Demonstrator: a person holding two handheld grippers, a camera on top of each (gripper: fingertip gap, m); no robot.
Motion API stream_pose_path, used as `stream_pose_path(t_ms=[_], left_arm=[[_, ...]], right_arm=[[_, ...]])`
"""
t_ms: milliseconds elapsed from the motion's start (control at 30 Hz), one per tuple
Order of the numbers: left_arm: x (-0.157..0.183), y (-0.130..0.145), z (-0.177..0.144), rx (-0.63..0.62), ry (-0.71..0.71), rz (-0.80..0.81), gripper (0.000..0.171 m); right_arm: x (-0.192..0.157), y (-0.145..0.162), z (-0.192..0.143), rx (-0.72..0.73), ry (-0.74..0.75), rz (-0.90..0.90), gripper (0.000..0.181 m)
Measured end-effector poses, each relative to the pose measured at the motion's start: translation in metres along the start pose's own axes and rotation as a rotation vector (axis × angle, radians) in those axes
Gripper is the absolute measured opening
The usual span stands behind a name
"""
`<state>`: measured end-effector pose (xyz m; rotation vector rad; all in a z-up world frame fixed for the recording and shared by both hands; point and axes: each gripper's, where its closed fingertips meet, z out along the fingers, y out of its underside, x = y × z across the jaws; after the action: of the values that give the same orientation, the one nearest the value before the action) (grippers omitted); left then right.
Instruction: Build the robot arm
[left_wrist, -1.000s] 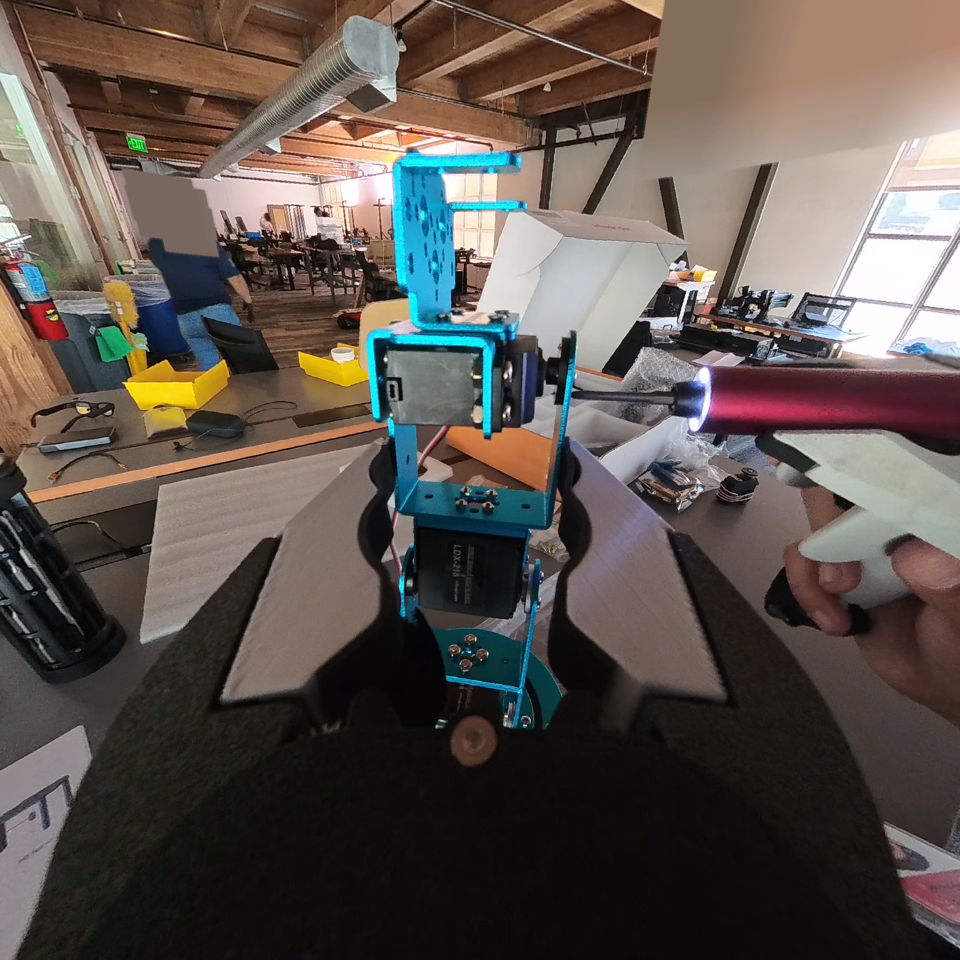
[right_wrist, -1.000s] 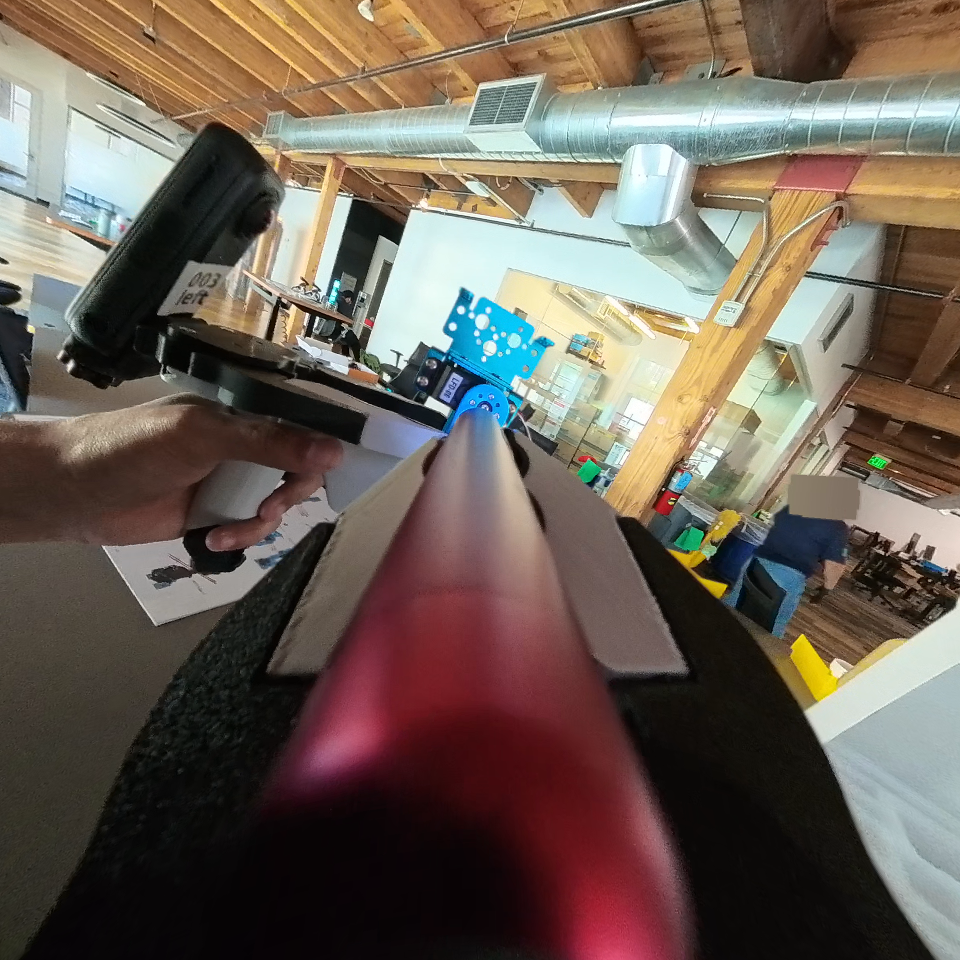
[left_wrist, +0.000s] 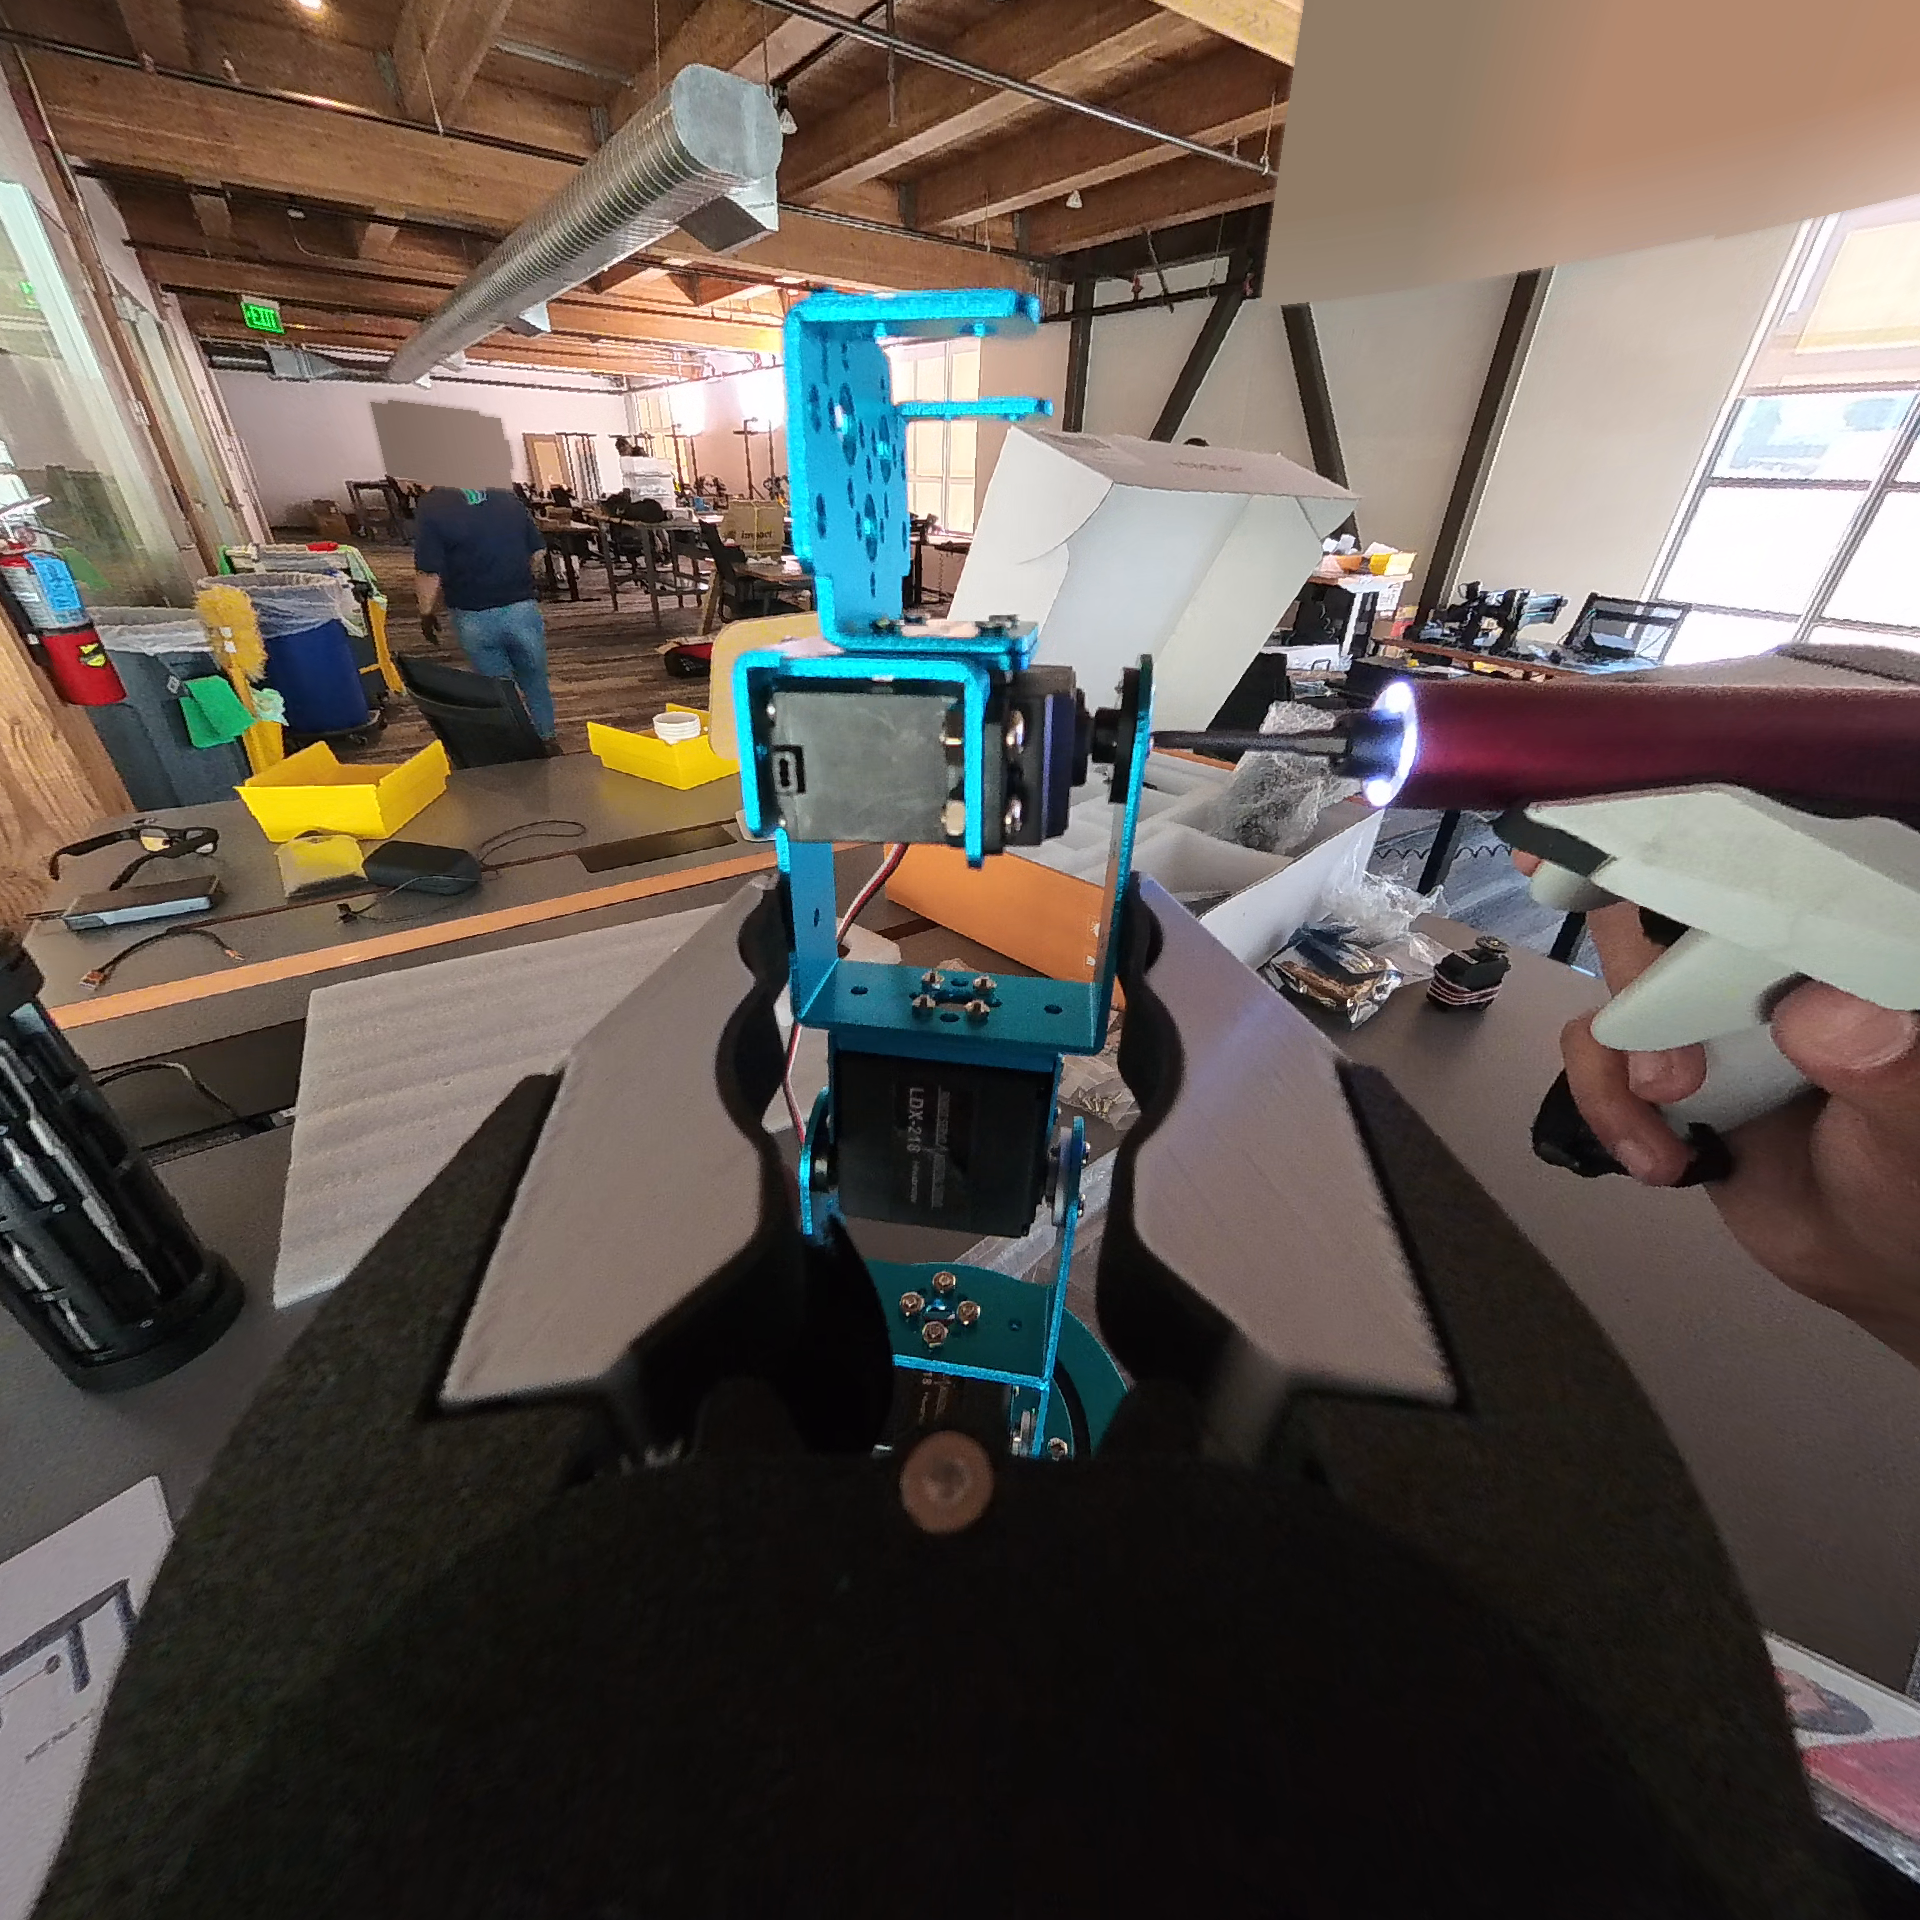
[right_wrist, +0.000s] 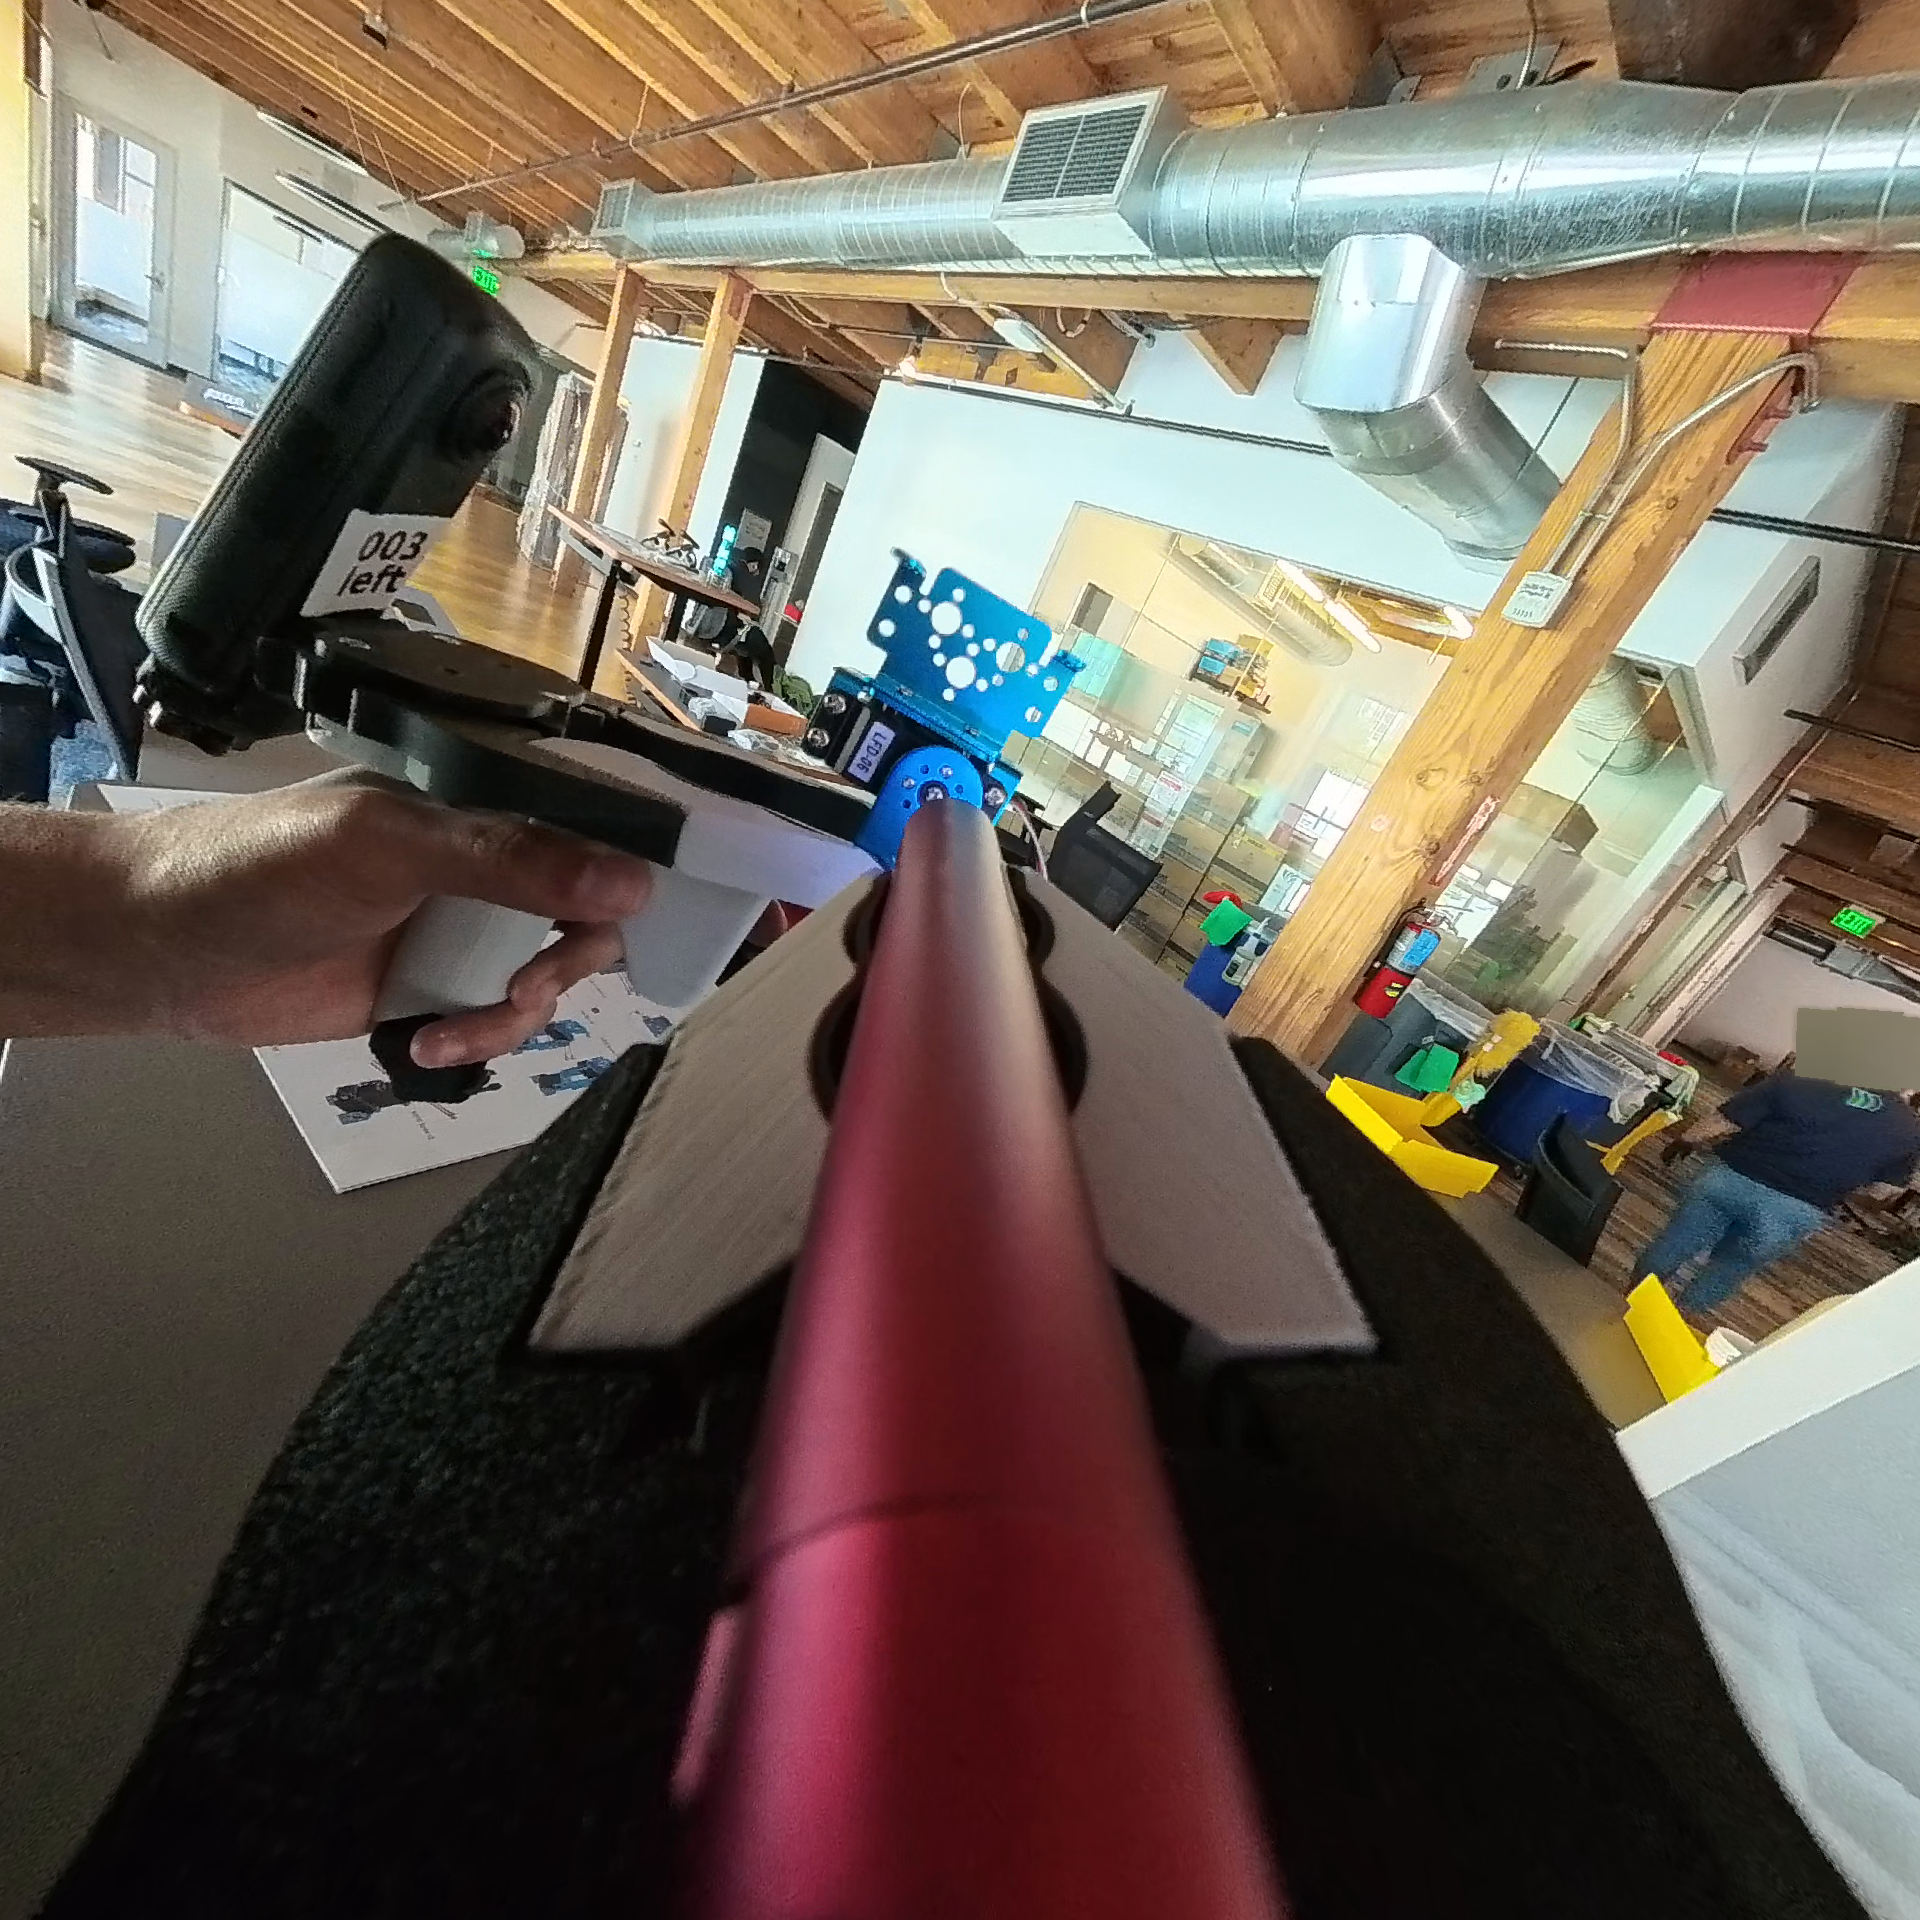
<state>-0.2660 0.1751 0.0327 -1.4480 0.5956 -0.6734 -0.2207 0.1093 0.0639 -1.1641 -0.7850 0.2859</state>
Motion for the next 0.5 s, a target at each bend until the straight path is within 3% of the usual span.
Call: stream_pose_path(t_ms=[500], left_arm=[[0.0003, 0.0002, -0.0003, 0.004, 0.0, 0.0, 0.063]], right_arm=[[0.0007, 0.0007, -0.0011, -0.003, 0.003, -0.003, 0.022]])
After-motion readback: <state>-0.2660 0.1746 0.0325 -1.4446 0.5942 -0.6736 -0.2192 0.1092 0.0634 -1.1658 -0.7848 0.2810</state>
